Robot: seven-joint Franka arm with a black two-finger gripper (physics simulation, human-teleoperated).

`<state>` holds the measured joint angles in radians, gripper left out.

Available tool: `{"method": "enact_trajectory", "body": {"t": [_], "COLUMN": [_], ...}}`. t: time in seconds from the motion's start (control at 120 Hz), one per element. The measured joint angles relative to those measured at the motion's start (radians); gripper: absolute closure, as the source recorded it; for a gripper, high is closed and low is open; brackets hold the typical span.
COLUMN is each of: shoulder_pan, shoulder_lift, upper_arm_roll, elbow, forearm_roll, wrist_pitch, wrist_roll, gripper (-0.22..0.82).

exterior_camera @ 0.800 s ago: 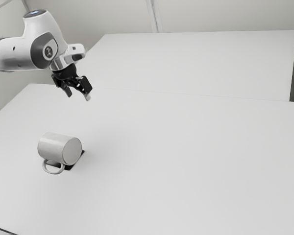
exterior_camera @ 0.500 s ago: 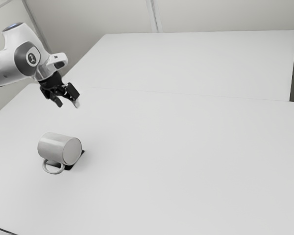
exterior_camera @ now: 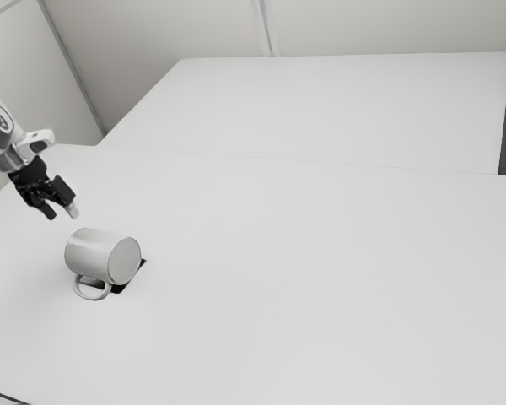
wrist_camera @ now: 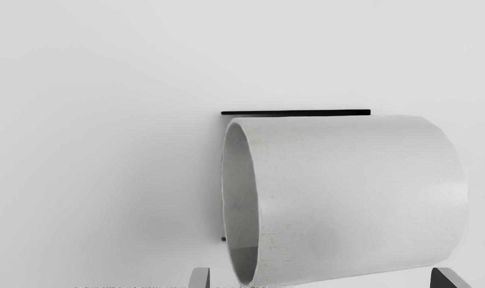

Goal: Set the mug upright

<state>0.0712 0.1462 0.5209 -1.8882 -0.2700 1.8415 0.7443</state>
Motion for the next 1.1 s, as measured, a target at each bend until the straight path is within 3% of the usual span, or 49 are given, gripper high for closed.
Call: {"method": "enact_trajectory", "body": {"t": [0.358, 0.867, 1.1], "shoulder_pan": [0.123, 0.236, 0.251], "shoulder_lift": [0.181, 0.343, 0.388], "upper_arm_roll": [0.002, -0.001, -0.01], "elbow": [0.078, 0.19, 0.198], "forearm_roll": [-0.232, -0.481, -0.564], "wrist_pitch": [-0.162, -0.421, -0.485], "wrist_roll": [0.204, 0.368, 0.405], "gripper": [0.0, 0.0, 0.02]}}
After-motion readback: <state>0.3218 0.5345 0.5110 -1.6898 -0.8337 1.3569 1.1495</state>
